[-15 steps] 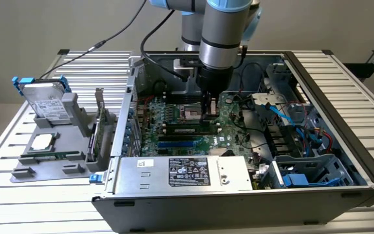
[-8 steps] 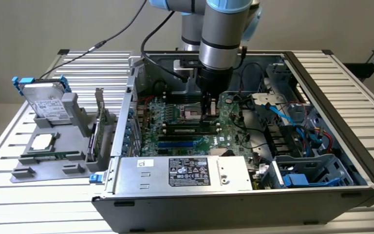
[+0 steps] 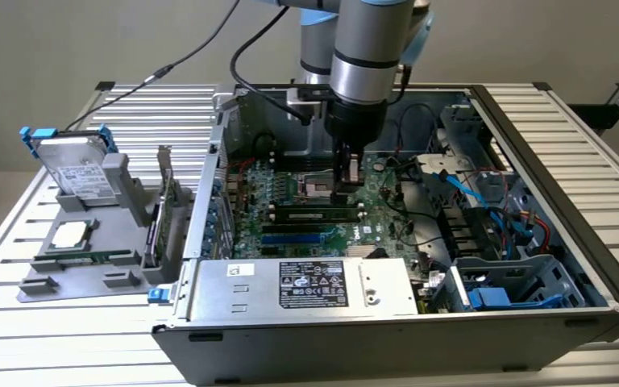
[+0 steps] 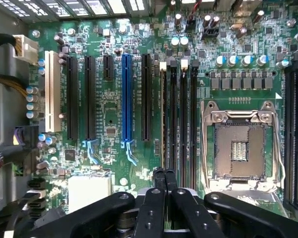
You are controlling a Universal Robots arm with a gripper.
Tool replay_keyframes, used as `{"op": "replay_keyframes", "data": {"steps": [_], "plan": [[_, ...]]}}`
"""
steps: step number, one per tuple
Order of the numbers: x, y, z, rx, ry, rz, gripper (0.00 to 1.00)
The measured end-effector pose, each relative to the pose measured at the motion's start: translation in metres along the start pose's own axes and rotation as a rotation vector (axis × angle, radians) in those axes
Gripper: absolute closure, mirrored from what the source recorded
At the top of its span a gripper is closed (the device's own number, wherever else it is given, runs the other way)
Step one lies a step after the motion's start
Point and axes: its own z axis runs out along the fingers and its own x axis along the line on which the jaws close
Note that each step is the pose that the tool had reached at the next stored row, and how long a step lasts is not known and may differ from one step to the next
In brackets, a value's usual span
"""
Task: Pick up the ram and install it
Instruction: 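Press down the ram until it locks into place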
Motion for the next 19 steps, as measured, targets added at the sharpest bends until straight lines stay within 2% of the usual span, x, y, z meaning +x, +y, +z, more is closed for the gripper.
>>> {"op": "replay_keyframes", "data": {"steps": [4, 15, 19], "plan": [[0.0, 0.0044, -0.0002, 0.0001, 0.0002, 0.0, 0.9], [0.001, 0.0357, 0.0017, 0.0002, 0.0003, 0.0, 0.9], [0.001, 0.0416, 0.0022, 0.0004, 0.0003, 0.0, 0.9]]}}
